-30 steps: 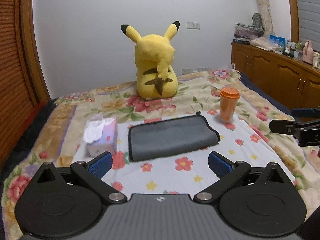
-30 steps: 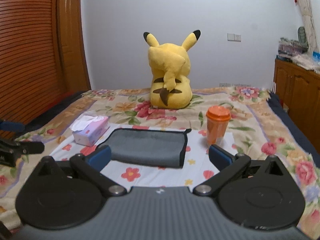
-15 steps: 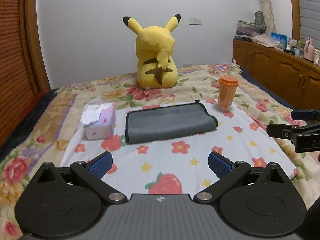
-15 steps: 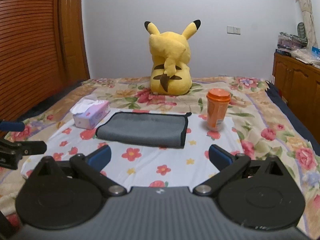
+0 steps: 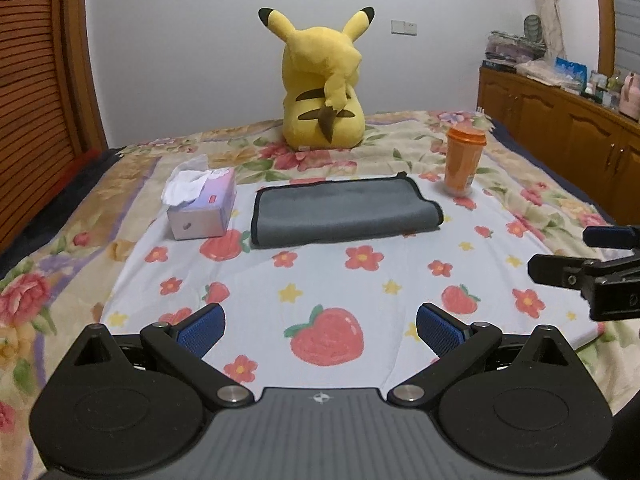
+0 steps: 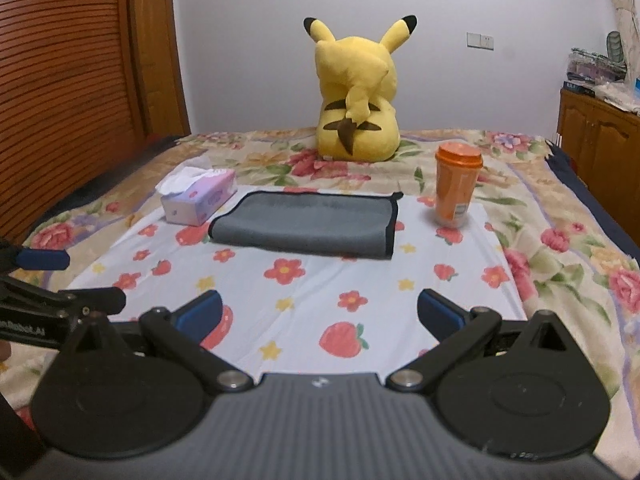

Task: Fold towel

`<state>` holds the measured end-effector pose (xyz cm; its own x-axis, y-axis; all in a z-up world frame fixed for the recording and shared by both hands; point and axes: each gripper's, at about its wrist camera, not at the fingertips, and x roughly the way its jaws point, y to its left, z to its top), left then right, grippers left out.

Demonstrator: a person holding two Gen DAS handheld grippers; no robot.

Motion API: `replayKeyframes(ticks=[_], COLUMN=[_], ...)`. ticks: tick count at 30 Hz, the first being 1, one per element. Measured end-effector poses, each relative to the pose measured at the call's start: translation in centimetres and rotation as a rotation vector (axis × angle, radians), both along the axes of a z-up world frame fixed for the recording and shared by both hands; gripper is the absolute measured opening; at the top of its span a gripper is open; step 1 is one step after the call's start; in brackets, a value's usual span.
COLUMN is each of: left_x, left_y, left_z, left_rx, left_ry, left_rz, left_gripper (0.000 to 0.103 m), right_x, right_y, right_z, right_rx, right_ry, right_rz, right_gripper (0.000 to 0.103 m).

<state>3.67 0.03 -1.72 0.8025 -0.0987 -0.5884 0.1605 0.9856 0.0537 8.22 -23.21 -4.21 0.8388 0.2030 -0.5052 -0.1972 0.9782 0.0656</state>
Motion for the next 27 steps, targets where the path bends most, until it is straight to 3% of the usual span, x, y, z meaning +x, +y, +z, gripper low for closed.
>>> replayKeyframes(ticks=[16,27], left_x=[0.1,-0.9], left_y=[0.5,0.9], left_z=[-2.1,-1.2], left_rx=[-0.029,-0.024], left_ry=[0.015,-0.063], left_rz=[0.037,0.058], left_gripper=[0.103,0.103], right_x=[0.3,-0.2], right_y=[0.4,0.0], right_z=[-1.8,-1.5], right_rx=[-0.044,-0.028], right_ry=[0.010,-0.021], right_rz=[-0.024,-0.040], right_gripper=[0.103,0.103])
